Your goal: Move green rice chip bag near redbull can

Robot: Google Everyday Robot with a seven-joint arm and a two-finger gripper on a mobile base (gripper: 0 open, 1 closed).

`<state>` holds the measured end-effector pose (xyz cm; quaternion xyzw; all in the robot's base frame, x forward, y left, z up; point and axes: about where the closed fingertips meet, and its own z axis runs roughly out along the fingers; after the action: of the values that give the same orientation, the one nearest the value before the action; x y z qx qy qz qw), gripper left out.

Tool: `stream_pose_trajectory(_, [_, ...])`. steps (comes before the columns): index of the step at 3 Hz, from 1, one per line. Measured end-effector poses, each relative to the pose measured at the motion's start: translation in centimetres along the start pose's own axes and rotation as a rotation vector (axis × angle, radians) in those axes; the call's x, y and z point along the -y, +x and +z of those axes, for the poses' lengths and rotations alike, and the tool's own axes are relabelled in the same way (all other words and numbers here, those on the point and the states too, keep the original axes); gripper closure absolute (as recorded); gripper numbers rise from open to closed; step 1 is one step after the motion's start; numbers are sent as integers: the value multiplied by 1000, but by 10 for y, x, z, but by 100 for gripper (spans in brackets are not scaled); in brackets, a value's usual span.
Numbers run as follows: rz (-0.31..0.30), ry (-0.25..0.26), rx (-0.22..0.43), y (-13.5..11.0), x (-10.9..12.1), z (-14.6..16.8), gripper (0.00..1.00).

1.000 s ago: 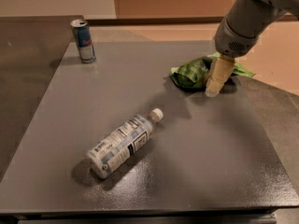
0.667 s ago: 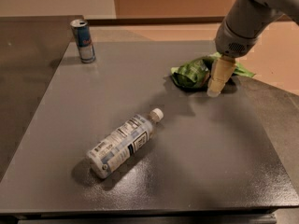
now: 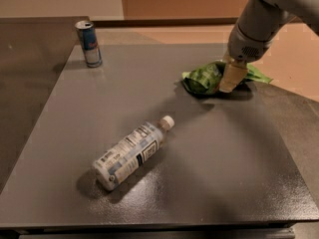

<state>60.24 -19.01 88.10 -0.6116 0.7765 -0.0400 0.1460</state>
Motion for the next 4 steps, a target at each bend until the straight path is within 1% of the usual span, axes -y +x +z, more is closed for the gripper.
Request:
stream_pose_trajectory(1, [-6,-6,-2,-3,1,0,64])
stream_pose_trajectory(2, [-12,1,23,-16,4,-8,88])
stream_pose_trajectory(3, [-55,18,80,-47,7,-23,100])
stream_pose_trajectory(4, [-122,50,147,-89,9,-38,100])
